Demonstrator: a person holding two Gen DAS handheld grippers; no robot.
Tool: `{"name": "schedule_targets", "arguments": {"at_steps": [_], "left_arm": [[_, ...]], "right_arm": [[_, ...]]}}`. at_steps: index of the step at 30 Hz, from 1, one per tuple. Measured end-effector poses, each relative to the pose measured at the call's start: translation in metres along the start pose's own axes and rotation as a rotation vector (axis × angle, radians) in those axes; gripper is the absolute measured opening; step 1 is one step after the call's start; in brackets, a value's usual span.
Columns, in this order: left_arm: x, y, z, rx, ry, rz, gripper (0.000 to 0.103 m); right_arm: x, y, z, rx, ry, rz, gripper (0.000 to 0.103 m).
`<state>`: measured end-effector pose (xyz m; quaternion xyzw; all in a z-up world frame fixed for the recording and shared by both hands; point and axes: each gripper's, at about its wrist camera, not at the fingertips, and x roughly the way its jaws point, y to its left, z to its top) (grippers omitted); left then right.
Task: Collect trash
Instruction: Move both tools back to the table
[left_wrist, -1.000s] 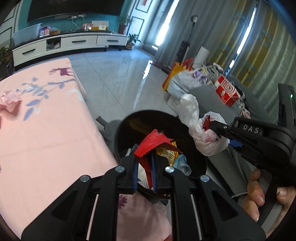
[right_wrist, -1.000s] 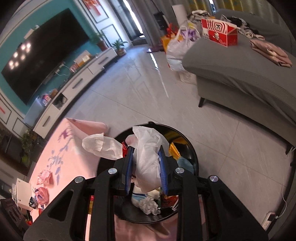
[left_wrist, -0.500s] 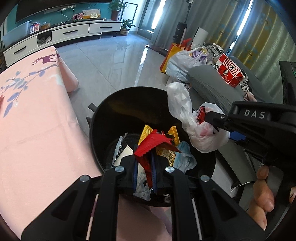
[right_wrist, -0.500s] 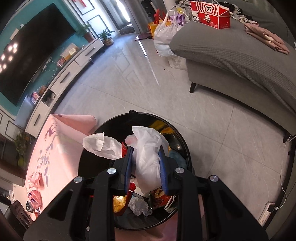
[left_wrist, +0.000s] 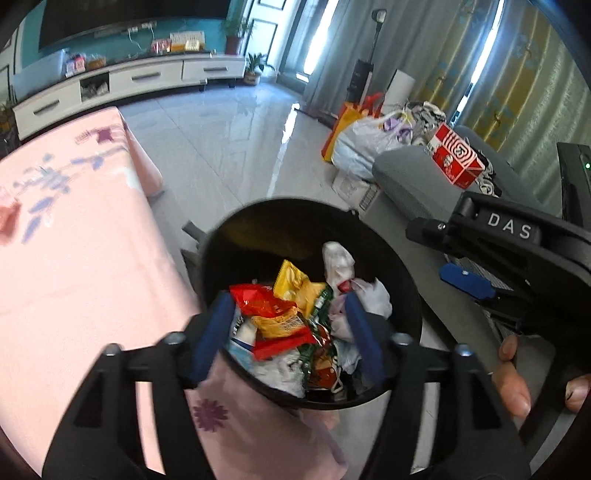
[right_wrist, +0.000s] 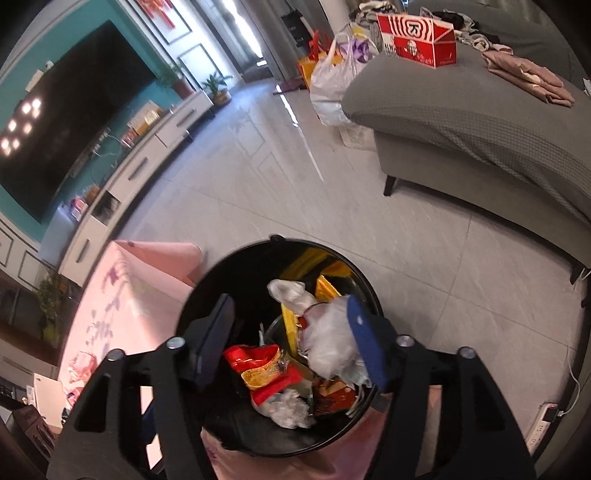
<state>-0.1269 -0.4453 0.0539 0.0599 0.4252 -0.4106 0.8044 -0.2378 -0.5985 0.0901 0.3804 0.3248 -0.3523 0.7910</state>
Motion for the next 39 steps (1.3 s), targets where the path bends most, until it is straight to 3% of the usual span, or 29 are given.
{"name": "schedule_targets", "arguments": {"at_steps": [4,8,18,23,30,35,39], "left_arm": [[-0.027,0.016,0.004,-0.015,-0.05,0.028,0.091],[-0.056,0.042,0.006,-0.041,-0.092,0.091,0.099],[-0.134,0.147,0.001,-0.28,-0.193,0.225,0.1],[-0.164,0.223,-0.014,-0.447,-0.203,0.342,0.1],[-0.188,0.315,-0.045,-0.625,-0.185,0.525,0.1],[-0.186,0.364,-0.059,-0.747,-0.149,0.546,0.1],[-0.171,0.382,-0.06,-0.771,-0.109,0.548,0.1]], "right_arm": [[-0.014,0.013,-0.002,-0.027,-0.044,0.033,0.079],[-0.02,0.035,-0.006,-0.079,-0.067,0.059,0.091],[-0.027,0.109,-0.035,-0.278,-0.119,0.118,0.1],[-0.024,0.139,-0.051,-0.349,-0.11,0.158,0.1],[-0.014,0.183,-0.082,-0.476,-0.149,0.11,0.1],[-0.006,0.202,-0.1,-0.523,-0.143,0.136,0.1],[-0.003,0.21,-0.111,-0.549,-0.131,0.148,0.1]]}}
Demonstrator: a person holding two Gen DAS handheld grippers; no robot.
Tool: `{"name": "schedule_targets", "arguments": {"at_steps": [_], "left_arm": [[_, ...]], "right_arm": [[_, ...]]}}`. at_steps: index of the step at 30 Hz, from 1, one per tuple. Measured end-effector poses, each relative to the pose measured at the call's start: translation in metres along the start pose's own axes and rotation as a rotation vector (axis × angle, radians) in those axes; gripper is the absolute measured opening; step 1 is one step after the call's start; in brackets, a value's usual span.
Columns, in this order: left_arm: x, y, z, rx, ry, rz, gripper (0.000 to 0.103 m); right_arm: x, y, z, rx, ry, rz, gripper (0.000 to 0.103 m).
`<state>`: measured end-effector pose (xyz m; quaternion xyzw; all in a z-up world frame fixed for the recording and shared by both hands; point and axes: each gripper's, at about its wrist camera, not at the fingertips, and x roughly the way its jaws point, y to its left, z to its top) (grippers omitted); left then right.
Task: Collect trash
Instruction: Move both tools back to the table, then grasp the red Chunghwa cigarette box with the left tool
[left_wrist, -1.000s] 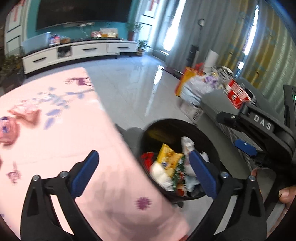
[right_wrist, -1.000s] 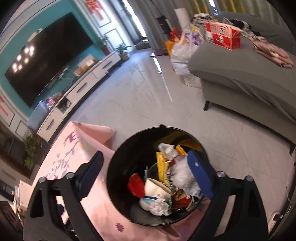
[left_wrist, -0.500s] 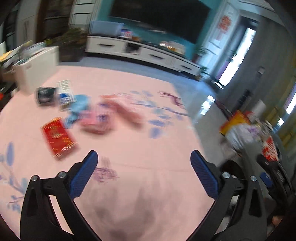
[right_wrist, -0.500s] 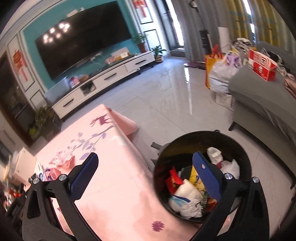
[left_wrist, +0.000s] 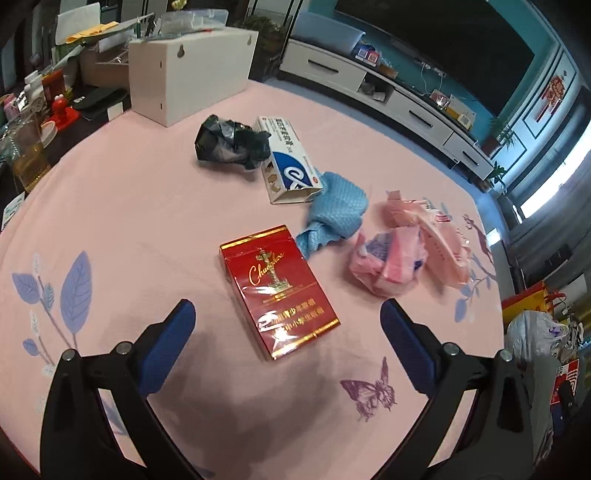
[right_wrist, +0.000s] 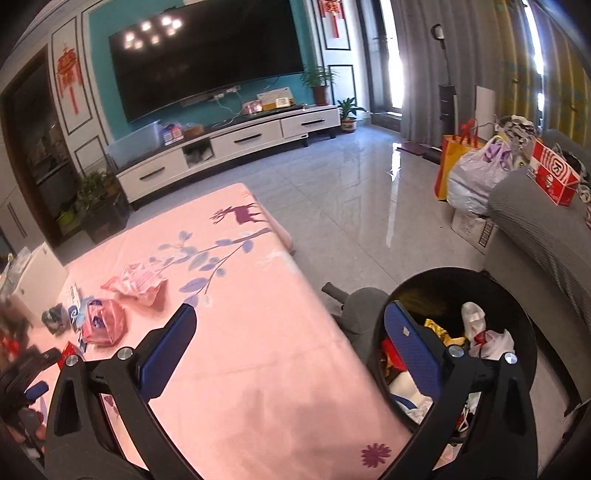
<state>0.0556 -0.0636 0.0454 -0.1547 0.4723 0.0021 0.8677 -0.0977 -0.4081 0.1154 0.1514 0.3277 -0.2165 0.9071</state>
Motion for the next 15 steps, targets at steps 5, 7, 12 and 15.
{"name": "schedule_targets", "arguments": {"at_steps": [5,7,12,15], "left_arm": [[0.024,-0.007,0.002,0.023,0.032,0.054,0.1],[0.034,-0.012,0.003,0.031,0.05,0.068,0.1],[0.044,-0.019,-0.002,0.05,0.068,0.113,0.098],[0.047,-0.024,-0.005,0.077,0.055,0.136,0.084]], "right_arm": [[0.009,0.006,-0.004,-0.028,0.041,-0.004,0.1],[0.011,0.005,-0.003,-0.025,0.044,-0.012,0.1],[0.014,-0.003,-0.002,0.004,0.057,-0.017,0.1],[0.017,-0.006,-0.002,0.016,0.072,-0.019,0.1]]}}
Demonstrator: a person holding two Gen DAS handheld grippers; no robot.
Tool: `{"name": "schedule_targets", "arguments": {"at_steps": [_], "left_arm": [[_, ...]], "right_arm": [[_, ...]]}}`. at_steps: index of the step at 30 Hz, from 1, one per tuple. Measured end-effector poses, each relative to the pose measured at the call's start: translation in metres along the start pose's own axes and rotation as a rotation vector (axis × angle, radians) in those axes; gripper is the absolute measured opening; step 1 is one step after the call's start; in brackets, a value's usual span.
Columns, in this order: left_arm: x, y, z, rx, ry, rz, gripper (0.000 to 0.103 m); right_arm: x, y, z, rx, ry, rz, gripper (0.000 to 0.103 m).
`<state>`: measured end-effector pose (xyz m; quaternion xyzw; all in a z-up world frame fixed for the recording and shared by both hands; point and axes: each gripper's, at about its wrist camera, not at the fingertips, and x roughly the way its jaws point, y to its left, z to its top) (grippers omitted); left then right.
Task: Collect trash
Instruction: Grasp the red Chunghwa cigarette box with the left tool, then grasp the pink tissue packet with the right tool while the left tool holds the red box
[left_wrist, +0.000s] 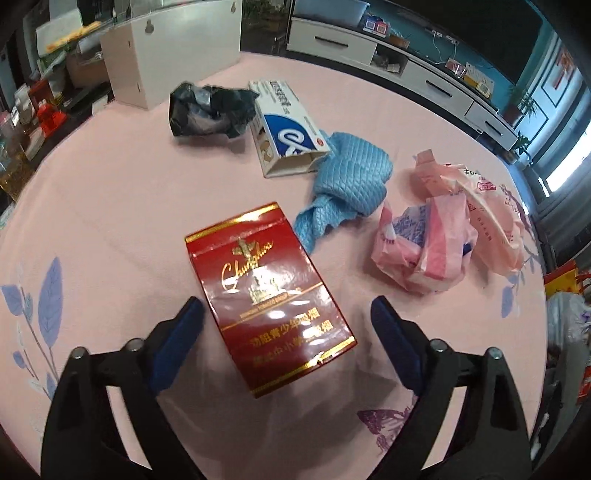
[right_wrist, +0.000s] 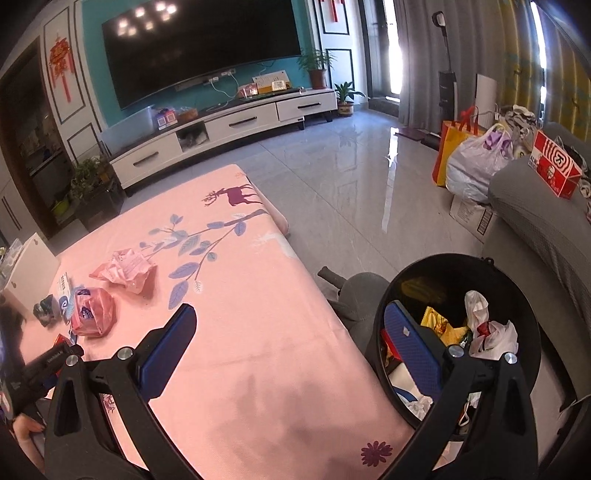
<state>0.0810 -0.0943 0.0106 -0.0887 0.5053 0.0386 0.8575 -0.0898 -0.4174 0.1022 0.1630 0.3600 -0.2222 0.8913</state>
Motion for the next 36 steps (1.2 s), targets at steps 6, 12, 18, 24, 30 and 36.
{"name": "schedule_targets", "arguments": {"at_steps": [6,12,18,24,30,36], "left_arm": [[-0.007,0.005,-0.002,-0.015,-0.031,-0.002,0.066],[-0.032,0.036,-0.01,-0.059,-0.07,-0.118,0.06],[-0.073,0.07,-0.014,0.035,-0.186,-0.087,0.06],[-0.081,0.114,-0.025,0.036,-0.2,-0.131,0.059],[-0.07,0.137,-0.017,-0.024,-0.153,-0.183,0.059],[-0.068,0.151,-0.015,-0.065,-0.141,-0.193,0.059]], "right_arm": [[0.002,-0.002,0.0,0.022,0.01,0.018,0.1],[0.007,0.011,-0.004,-0.008,0.031,0.043,0.1],[0.015,0.037,-0.016,-0.063,0.071,0.118,0.1],[0.028,0.073,-0.036,-0.112,0.109,0.197,0.099],[0.053,0.128,-0.043,-0.126,0.21,0.272,0.088],[0.077,0.207,-0.021,-0.139,0.272,0.318,0.085]]}}
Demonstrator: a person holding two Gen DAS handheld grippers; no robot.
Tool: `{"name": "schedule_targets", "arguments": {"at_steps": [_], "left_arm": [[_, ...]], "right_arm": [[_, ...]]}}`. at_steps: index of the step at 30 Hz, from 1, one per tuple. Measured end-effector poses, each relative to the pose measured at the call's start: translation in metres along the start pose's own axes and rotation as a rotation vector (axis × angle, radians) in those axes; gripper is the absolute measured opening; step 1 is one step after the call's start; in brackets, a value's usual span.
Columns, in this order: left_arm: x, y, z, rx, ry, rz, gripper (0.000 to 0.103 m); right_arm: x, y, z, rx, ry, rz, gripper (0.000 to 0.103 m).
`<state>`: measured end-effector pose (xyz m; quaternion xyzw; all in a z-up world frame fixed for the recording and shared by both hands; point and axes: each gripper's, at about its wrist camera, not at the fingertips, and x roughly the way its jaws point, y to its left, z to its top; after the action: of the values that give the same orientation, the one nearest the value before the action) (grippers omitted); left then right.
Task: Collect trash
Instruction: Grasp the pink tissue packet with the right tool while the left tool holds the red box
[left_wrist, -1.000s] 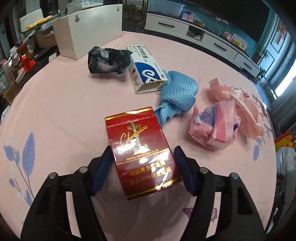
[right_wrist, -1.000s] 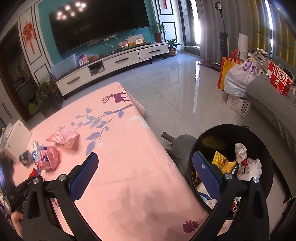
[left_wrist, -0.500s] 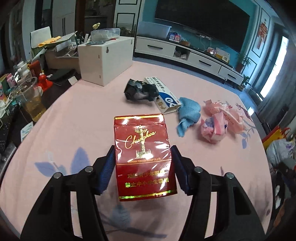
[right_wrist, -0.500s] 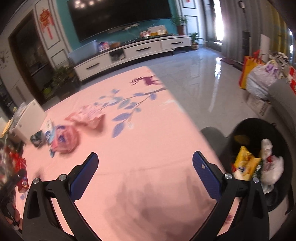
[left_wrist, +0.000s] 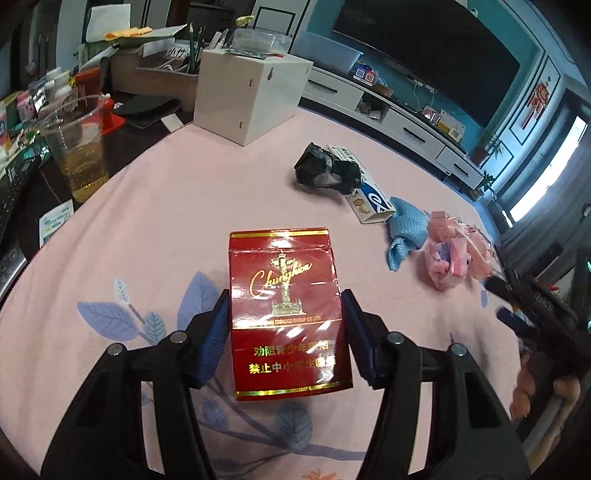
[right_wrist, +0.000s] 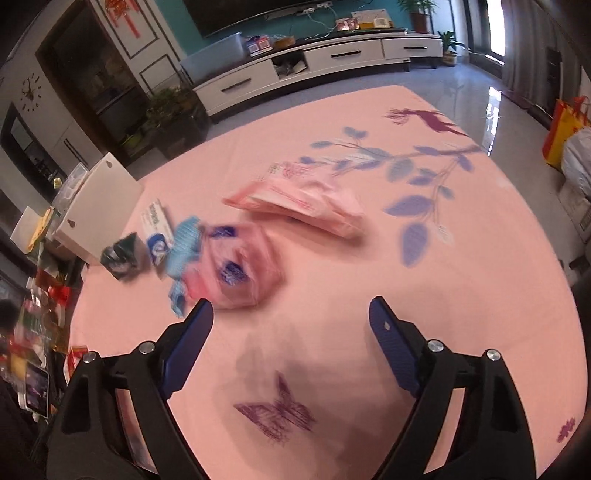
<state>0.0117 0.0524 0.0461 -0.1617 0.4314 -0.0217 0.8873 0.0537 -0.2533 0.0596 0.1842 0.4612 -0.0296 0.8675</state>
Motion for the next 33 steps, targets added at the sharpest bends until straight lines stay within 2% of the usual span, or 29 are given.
{"name": "schedule_targets", "arguments": {"at_steps": [4,10,11,14,15,18,23,33], "left_arm": [[-0.006,0.003,0.003,-0.007,-0.027,0.012,0.059],[-0.012,0.005,0.005,-0.018,-0.035,-0.006,0.059],[-0.012,0.005,0.005,-0.018,-0.037,-0.006,0.059],[-0.013,0.005,0.005,-0.017,-0.036,-0.012,0.059],[-0.013,0.004,0.004,-0.015,-0.036,-0.015,0.059],[-0.015,0.001,0.002,-0.006,-0.038,-0.016,0.059],[-0.013,-0.004,-0.001,0.008,-0.029,-0.026,0.059],[-0.009,-0.026,-0.016,0.083,-0.015,-0.035,0.059]], "right_arm": [[0.022,0.031,0.018,-0.035,0.017,-0.043,0.084],[0.056,0.046,0.018,-0.089,0.078,-0.136,0.065],[0.06,0.046,0.017,-0.095,0.09,-0.143,0.06],[0.061,0.041,0.012,-0.096,0.084,-0.131,0.054],[0.059,0.039,0.01,-0.096,0.084,-0.118,0.048],[0.049,0.034,0.007,-0.093,0.093,-0.093,0.043],[0.011,0.016,-0.006,-0.086,0.089,-0.029,0.043],[-0.06,-0.026,-0.058,-0.064,0.015,-0.03,0.043]]}}
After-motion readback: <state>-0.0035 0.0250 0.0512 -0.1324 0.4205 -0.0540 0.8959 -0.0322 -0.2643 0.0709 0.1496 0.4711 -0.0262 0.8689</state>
